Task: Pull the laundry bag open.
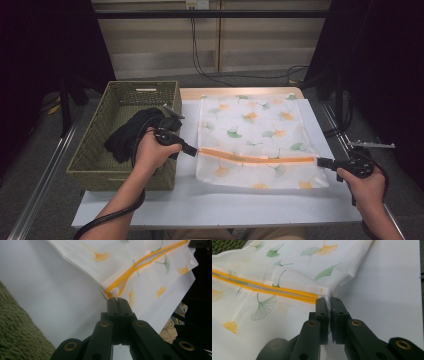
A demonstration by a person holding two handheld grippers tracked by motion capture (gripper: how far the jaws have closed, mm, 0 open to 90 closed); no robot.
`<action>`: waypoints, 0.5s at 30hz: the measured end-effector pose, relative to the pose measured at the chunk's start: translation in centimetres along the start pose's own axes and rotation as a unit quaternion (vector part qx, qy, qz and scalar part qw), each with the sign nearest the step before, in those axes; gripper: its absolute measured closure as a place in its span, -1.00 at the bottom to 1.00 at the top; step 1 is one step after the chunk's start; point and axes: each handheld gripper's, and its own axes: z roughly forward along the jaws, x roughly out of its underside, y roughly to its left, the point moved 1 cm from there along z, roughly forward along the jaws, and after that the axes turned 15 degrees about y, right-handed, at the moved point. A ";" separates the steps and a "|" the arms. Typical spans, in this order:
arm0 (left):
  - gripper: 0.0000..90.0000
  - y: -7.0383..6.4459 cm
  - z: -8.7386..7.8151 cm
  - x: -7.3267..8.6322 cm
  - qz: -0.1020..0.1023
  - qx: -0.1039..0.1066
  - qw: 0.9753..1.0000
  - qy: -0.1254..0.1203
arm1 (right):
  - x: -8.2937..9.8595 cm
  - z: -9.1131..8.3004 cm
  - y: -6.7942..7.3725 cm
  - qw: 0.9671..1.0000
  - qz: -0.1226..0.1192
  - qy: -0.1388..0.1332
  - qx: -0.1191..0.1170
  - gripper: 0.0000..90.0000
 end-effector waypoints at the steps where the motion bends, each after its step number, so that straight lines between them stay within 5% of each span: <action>1: 1.00 0.0 0.0 0.0 -0.003 -0.001 1.000 0.000 | 0.0 0.0 0.0 1.000 0.003 0.002 0.000 0.91; 15: 1.00 -0.4 0.9 0.3 0.007 -0.001 1.000 0.000 | 0.2 0.1 0.1 1.000 -0.008 0.006 0.015 0.85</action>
